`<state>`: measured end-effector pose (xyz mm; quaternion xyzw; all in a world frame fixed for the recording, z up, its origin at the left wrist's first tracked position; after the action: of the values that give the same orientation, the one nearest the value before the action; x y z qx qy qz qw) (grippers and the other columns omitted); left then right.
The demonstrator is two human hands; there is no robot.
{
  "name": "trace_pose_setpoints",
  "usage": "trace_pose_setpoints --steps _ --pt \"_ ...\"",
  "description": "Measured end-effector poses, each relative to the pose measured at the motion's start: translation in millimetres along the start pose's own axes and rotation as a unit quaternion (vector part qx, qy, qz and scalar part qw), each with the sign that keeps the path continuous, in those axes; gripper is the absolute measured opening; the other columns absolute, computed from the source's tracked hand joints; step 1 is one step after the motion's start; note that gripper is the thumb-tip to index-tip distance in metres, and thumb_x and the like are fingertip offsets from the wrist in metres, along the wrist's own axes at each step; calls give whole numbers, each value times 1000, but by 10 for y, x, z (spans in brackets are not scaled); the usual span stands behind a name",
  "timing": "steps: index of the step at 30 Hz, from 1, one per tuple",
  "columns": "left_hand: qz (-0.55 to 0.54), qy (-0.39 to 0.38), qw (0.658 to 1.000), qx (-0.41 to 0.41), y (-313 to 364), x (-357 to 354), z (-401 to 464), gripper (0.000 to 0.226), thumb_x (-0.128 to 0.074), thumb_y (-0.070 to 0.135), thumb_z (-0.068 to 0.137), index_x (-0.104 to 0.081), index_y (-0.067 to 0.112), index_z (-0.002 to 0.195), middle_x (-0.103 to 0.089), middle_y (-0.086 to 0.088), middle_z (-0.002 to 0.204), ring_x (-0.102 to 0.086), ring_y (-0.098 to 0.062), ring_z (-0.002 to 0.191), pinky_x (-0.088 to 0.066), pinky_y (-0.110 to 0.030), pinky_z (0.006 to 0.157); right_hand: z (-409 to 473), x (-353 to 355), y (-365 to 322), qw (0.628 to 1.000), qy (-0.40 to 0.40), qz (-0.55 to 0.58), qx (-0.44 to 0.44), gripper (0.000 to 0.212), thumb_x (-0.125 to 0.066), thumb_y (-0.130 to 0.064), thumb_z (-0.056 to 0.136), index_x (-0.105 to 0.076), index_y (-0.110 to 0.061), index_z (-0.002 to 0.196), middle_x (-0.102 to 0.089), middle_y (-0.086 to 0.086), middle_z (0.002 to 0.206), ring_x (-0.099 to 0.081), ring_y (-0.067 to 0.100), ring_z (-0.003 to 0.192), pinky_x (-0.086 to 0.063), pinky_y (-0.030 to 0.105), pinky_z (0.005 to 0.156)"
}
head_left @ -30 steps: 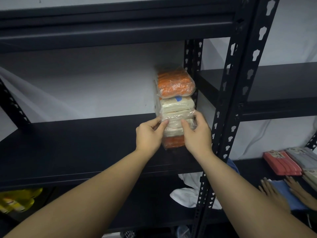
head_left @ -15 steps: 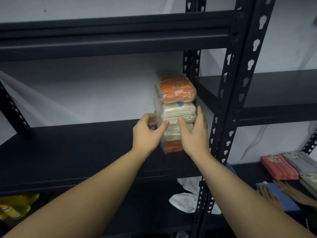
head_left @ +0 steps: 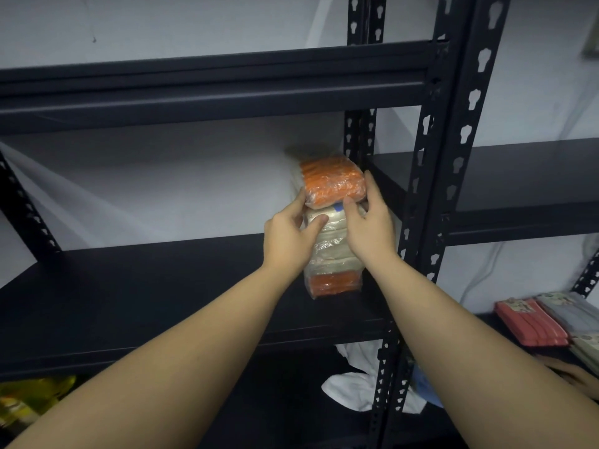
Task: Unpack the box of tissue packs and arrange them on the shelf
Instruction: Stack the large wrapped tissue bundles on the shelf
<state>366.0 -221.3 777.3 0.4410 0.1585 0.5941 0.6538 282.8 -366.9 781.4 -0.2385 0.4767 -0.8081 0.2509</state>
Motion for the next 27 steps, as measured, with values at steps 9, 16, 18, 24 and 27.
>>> trace_pose_setpoints --steps 9,16,18,24,27 --pt "-45 -13 999 24 26 77 69 59 -83 20 88 -61 31 141 -75 18 116 -69 0 111 -57 -41 102 0 48 -9 1000 19 -7 8 50 -67 -29 99 -47 -36 145 -62 -11 133 -61 6 116 -44 16 82" --pt "-49 -13 998 30 16 80 87 59 -85 21 86 -62 28 140 -75 16 117 -69 0 111 -58 -42 101 -8 53 -17 999 10 -23 22 52 -67 -31 99 -46 -39 146 -59 -12 136 -57 5 119 -39 11 81" --pt "-34 -13 999 25 34 64 98 59 -84 21 86 -62 27 140 -75 17 117 -69 1 111 -57 -40 102 10 58 -12 999 9 -27 20 53 -65 -30 101 -43 -38 149 -58 -11 139 -57 5 119 -38 11 80" --pt "-5 -29 999 24 57 86 117 62 -82 30 89 -57 29 146 -72 19 123 -65 2 117 -57 -37 102 17 57 -51 999 -8 -46 18 64 -66 -35 100 -36 -38 156 -57 -10 144 -54 9 130 -46 32 105" --pt "19 -44 998 27 101 155 77 71 -79 33 92 -46 29 154 -56 39 125 -51 12 122 -48 -8 95 -72 70 -113 993 -10 -107 52 79 -66 -42 99 -22 -33 163 -42 -6 161 -38 17 148 -37 42 118"
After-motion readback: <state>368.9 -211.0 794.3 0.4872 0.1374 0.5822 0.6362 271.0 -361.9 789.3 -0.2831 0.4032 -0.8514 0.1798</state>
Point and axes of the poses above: each hand's wrist, its own z-axis towards the middle knuckle, its own x-axis out of the back of the hand, y = z × x, the point moved 7 cm from there along z, towards the middle knuckle
